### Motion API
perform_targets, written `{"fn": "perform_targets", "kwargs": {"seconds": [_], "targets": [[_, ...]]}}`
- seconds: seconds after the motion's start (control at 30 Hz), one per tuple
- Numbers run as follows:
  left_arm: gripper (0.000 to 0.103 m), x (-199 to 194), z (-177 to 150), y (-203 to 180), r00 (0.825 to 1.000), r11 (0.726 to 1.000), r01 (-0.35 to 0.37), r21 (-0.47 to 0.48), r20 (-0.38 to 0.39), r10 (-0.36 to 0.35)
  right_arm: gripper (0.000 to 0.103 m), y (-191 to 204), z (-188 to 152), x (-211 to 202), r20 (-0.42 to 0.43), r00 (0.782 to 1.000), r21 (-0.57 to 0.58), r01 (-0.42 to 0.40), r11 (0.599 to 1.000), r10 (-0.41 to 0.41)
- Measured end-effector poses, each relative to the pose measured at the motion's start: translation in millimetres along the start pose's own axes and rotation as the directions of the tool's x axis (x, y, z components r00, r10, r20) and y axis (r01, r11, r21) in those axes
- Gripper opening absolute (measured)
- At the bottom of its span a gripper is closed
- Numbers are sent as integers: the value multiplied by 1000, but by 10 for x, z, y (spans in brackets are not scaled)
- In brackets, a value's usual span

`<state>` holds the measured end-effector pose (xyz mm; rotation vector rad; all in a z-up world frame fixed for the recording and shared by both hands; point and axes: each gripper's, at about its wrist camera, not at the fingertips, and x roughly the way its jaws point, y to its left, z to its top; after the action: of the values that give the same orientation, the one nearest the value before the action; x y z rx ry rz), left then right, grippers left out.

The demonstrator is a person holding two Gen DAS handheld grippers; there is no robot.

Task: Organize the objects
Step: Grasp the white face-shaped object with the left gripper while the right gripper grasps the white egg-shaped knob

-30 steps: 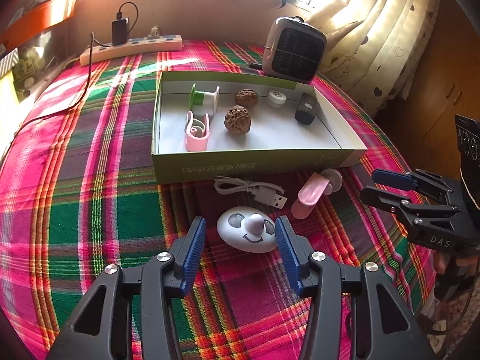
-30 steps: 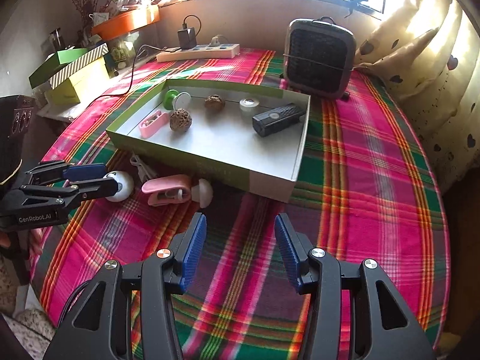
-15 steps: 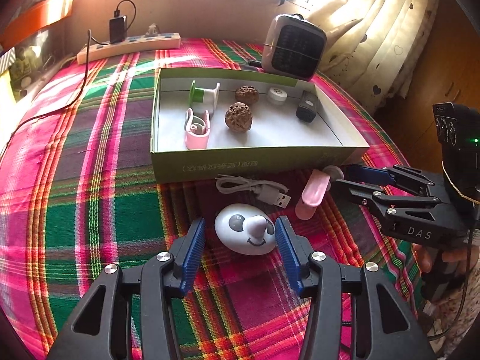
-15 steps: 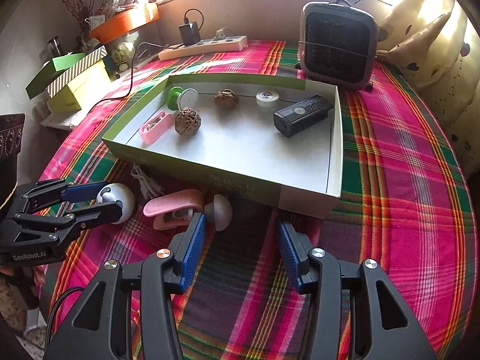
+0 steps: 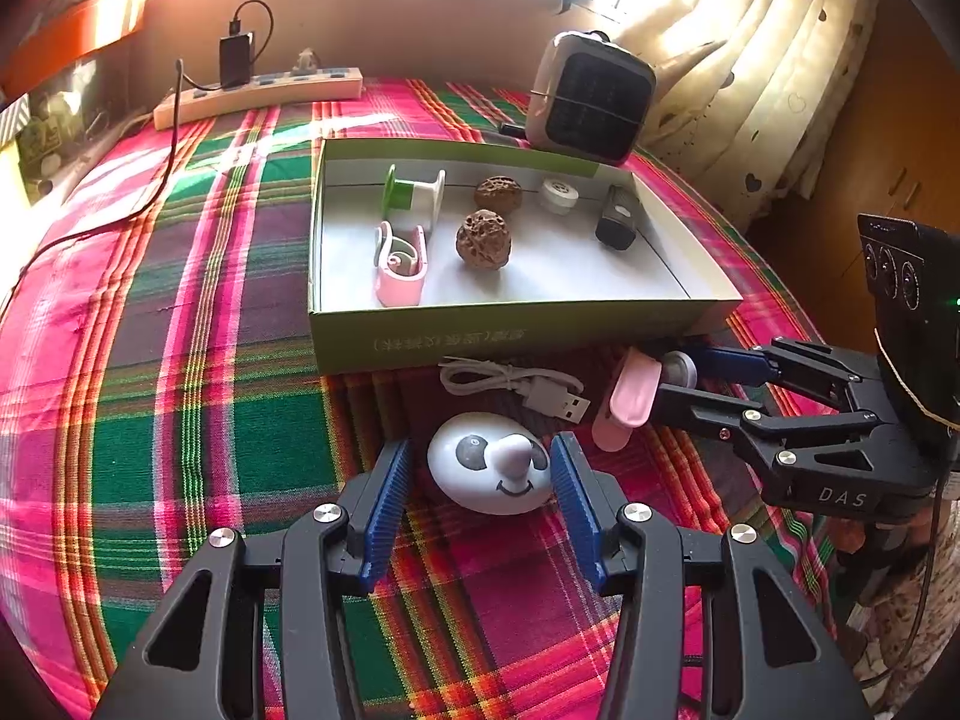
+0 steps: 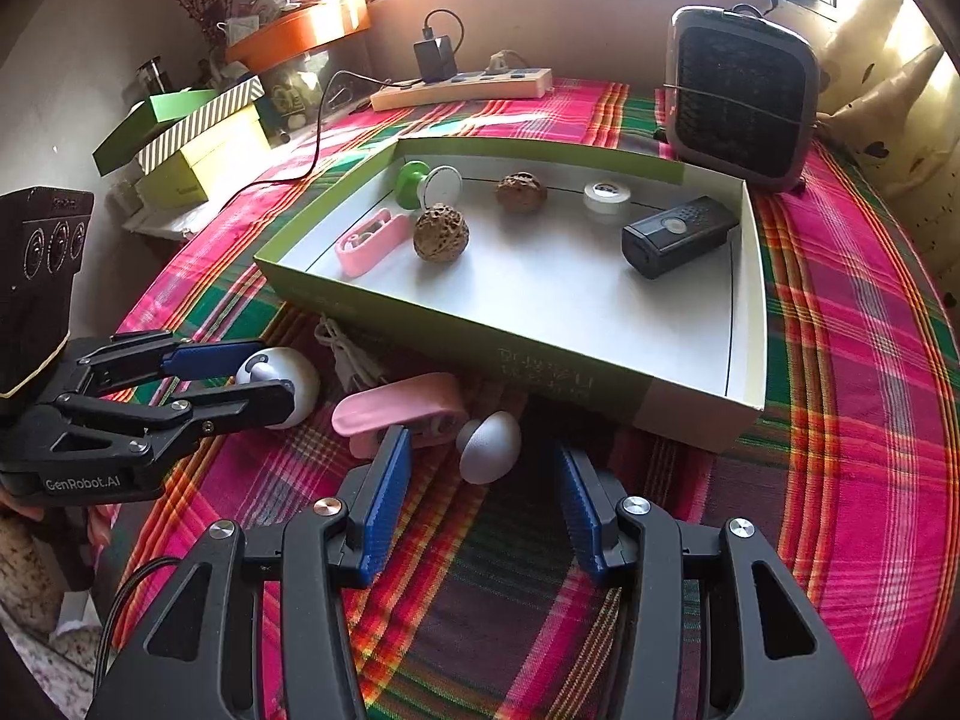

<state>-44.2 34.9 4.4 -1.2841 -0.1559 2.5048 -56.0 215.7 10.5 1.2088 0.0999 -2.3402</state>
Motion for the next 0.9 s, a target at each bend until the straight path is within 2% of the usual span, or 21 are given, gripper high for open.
{"fn": "perform_targets", "kwargs": {"seconds": [0.13, 0.2, 0.3, 0.57, 0.9], "targets": [[47, 3, 1, 1, 1000, 1000, -1, 0, -1, 1, 47, -21, 10, -2, 9, 1000, -2, -17, 1000, 17], [47, 2, -2, 0, 1000, 1000, 0, -1, 0, 0, 38, -3, 2, 1, 8, 1000, -15, -22, 1000, 22], [47, 5, 1, -4, 1000, 1000, -1, 0, -1, 1, 32, 18, -9, 6, 5, 1000, -23, -24, 999, 24], [47, -1, 5, 0, 1000, 1000, -2, 0, 0, 2, 31, 53, -52, -30, 11, 1000, -51, 5, 999, -4], [47, 0, 7, -10, 1000, 999, -27, 26, 3, 27, 31, -57, -118, -96, 15, 999, -21, 42, 999, -41]]}}
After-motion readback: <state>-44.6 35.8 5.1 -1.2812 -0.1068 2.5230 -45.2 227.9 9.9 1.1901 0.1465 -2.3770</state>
